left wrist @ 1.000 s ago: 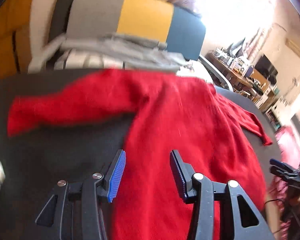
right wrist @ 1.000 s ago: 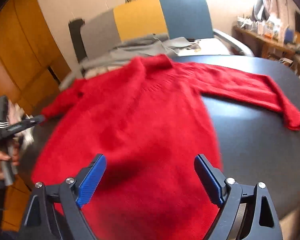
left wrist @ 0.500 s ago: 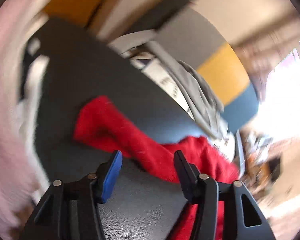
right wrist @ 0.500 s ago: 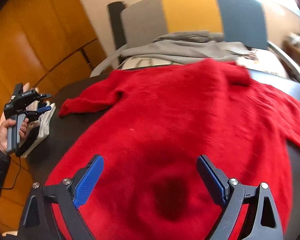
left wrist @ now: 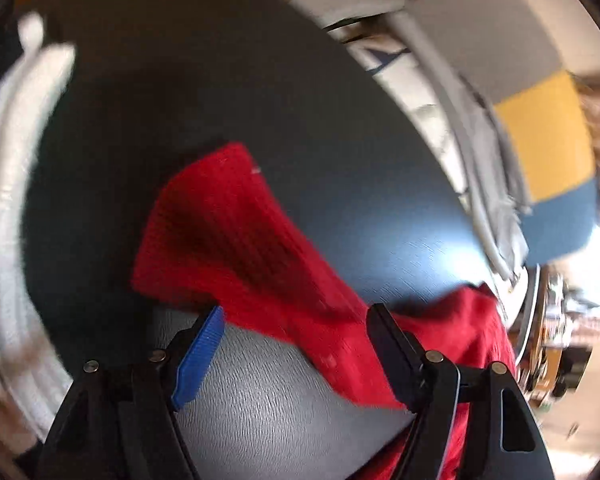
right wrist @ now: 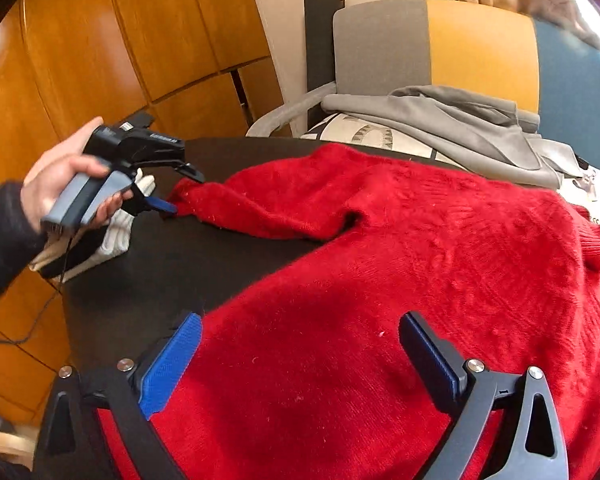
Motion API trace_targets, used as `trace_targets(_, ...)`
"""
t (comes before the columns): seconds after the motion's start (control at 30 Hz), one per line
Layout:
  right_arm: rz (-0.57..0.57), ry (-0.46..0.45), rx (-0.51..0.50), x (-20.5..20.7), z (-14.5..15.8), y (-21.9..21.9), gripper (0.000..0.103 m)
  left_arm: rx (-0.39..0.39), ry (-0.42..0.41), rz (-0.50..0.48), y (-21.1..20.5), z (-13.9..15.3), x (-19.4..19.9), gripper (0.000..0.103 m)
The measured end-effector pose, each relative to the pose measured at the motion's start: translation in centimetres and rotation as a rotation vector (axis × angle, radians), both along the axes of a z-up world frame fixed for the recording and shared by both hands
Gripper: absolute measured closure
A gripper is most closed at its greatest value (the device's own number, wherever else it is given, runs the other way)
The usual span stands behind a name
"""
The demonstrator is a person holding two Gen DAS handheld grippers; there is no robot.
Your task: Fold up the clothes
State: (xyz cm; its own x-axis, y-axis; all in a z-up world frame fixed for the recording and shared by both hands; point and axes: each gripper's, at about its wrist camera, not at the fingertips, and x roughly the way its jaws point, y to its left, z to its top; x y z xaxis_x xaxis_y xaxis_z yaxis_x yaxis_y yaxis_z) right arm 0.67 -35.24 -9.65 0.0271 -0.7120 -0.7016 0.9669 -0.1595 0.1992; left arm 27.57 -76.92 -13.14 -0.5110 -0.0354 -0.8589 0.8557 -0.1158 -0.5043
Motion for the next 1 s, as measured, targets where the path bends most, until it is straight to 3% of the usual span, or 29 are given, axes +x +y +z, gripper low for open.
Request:
trace_targets(0.23,-0.024,-0.068,0.071,-0.1,-4.2,0.0,0.001,0.121,-0.072,0.071,-2.5,-2.5,-1.0,0.032)
trace_targets(0.33,-0.011,-0.005,0.078,1.0,-4.9,0.3,0.000,0.078,-0.076,0.039,-2.2,-2.3,-1.4,0.061)
trace_targets(0.37,-0.008,0.012,0.085,1.3,-5.0,0.2,0.000,0.072,-0.072,0.032,-2.0,-2.3,-1.5,0.081)
trace_targets(0.47,-0.007,0.058,0.113,2.0,-5.3,-0.2,0.000,0.034,-0.054,0.031,-1.4,-2.0,-1.5,0.089)
trace_targets(0.57,-0.003,0.110,0.141,2.7,-5.4,-0.5,0.000,-0.064,-0.022,0.014,-0.2,-0.5,-1.6,0.096)
trace_targets(0.67,0.000,0.174,0.168,3.5,-5.7,-0.8,0.000,-0.218,0.022,-0.007,1.8,2.8,-1.1,0.096)
trace_targets(0.9,-0.047,0.182,0.214,3.3,-5.7,-1.1,0.000,-0.601,0.212,-0.062,8.9,11.4,2.7,0.098)
trace_targets(1.0,-0.056,0.168,0.298,3.1,-5.5,-1.9,0.000,-0.673,0.246,-0.070,10.8,13.8,4.3,0.098)
